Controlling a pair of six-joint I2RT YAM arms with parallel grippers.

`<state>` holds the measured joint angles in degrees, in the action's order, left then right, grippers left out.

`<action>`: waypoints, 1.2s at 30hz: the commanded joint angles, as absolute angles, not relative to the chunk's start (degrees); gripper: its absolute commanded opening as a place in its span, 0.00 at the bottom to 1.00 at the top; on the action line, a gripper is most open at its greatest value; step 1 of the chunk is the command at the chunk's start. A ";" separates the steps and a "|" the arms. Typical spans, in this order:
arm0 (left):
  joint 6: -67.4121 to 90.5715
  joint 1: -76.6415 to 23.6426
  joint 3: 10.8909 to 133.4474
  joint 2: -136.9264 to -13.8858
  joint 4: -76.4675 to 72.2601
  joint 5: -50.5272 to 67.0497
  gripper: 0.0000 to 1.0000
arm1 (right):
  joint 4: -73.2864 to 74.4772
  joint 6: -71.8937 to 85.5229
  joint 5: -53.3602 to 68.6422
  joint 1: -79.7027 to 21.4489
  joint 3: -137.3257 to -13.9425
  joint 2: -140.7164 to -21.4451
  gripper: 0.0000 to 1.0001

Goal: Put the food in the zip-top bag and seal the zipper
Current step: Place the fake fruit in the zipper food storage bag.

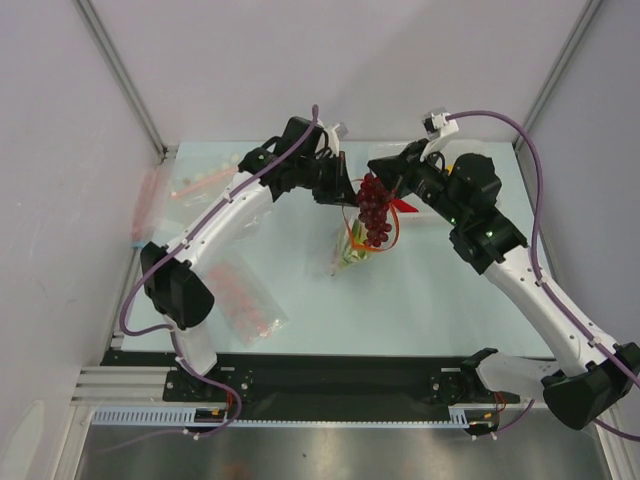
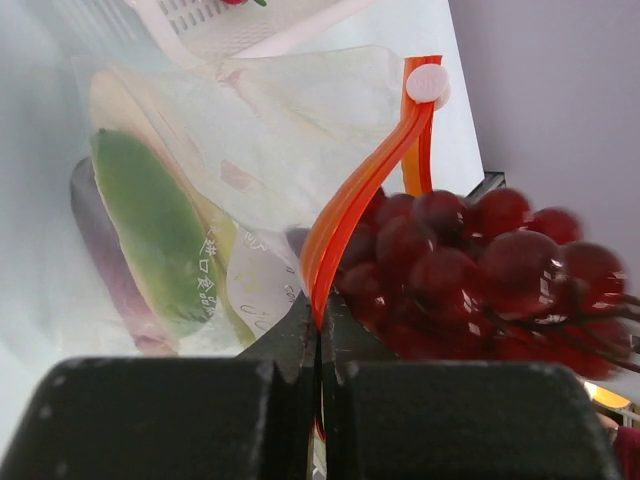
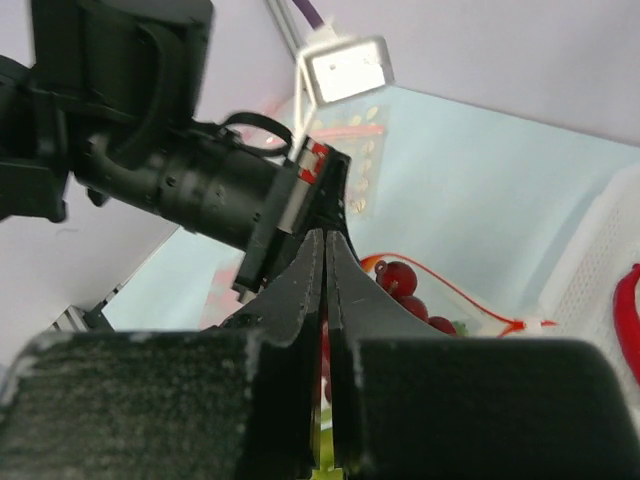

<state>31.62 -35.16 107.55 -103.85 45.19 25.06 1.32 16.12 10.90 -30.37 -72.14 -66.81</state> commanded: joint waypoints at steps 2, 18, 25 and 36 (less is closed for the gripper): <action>33.14 -34.54 107.67 -98.79 41.66 27.77 0.00 | -3.96 17.67 8.44 -30.59 -69.53 -63.11 0.00; 33.22 -34.54 106.88 -97.91 41.13 27.60 0.00 | -0.27 18.63 8.00 -30.59 -64.95 -62.75 0.00; 33.40 -34.54 107.14 -98.09 41.04 27.60 0.00 | 2.63 18.72 8.08 -30.59 -61.18 -61.61 0.00; 32.96 -34.54 107.05 -98.26 41.48 27.25 0.00 | 11.50 18.81 6.69 -30.67 -62.75 -61.61 0.67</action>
